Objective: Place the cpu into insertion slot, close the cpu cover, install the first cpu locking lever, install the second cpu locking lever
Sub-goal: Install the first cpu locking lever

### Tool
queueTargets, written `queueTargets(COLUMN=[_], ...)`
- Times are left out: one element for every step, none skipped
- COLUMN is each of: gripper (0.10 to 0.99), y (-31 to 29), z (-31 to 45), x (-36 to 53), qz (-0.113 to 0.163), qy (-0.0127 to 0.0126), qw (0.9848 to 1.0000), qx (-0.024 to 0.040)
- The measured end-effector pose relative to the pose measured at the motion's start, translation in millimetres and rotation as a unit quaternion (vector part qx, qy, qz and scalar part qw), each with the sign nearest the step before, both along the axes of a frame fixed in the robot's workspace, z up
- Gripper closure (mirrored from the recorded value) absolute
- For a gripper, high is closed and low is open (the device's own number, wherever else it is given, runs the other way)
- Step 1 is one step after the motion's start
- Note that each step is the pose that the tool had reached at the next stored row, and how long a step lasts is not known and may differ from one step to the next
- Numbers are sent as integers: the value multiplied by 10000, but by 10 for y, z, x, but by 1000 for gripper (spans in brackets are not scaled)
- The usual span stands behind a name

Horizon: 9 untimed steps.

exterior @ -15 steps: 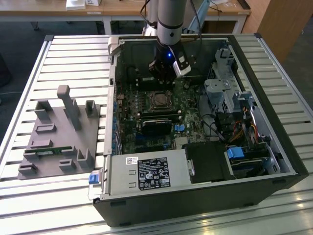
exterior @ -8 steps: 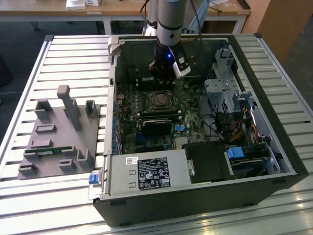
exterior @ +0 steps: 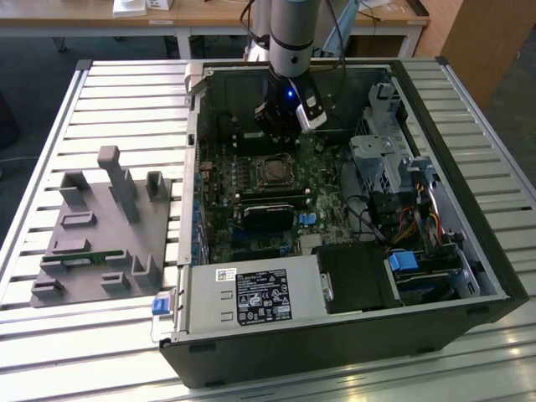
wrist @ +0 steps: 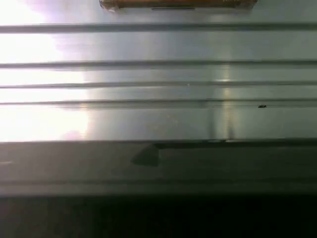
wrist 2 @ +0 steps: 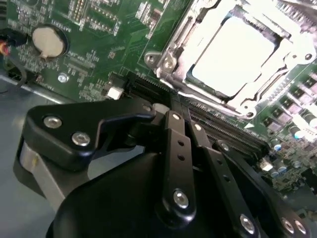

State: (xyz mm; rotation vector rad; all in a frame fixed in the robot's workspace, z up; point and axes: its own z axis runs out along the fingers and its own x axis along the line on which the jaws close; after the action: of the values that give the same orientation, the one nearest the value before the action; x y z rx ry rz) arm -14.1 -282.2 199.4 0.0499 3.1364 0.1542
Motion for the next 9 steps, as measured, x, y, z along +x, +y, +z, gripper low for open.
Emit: queueTargets(gripper=[980,980,980,980,980,980,980,980,980], y=[-2,-4,-3,-3,-3,-3,-3,-3,-3], z=[29,59,80,104,125,149,173,193,208], x=[-1,-1,-1,-3,-3,-5,-6,-9,-13], qz=[1,1,1,1,1,1,1,0,1], qy=[3,5,4,5,5,5,5,5,5], qw=[10000,10000,10000,10000,10000,10000,10000,10000,10000], qx=[-6,-10,-9,-10,-9,-10,-10,-10,-10])
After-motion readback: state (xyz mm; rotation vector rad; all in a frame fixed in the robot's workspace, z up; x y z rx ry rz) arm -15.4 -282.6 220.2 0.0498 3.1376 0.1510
